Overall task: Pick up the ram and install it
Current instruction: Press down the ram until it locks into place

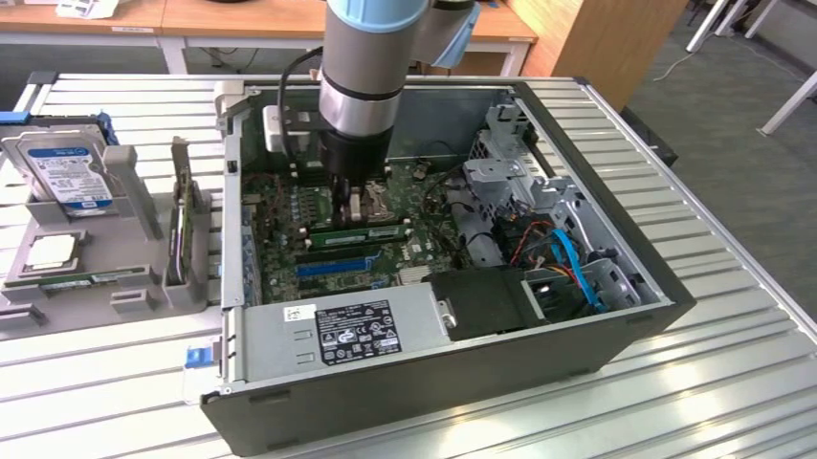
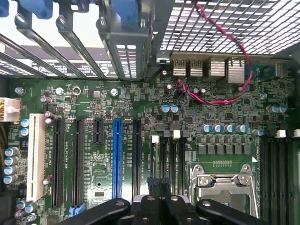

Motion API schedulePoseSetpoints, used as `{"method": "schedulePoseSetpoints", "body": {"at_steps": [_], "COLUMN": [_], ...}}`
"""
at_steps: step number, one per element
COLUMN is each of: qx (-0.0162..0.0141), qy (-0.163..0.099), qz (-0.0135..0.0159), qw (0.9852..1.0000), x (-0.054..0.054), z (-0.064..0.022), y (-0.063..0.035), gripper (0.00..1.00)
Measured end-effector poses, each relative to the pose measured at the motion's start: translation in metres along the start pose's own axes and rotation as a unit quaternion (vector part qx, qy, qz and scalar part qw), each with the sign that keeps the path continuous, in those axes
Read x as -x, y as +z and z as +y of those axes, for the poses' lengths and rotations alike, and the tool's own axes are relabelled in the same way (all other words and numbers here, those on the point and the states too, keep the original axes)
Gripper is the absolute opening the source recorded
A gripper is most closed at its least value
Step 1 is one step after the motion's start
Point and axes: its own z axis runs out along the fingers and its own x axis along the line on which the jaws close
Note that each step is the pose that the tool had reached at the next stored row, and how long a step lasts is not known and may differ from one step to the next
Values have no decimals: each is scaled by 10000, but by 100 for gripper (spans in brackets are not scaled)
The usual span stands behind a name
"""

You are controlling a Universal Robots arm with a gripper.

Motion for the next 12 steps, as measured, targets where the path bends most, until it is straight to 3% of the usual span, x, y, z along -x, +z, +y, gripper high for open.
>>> {"method": "schedulePoseSetpoints", "body": {"at_steps": [12], "qx": [0], "qy": [0], "qz": [5], "qw": [10000], "x": [12], "z": [9], "y": [-201], "gripper": [10]}}
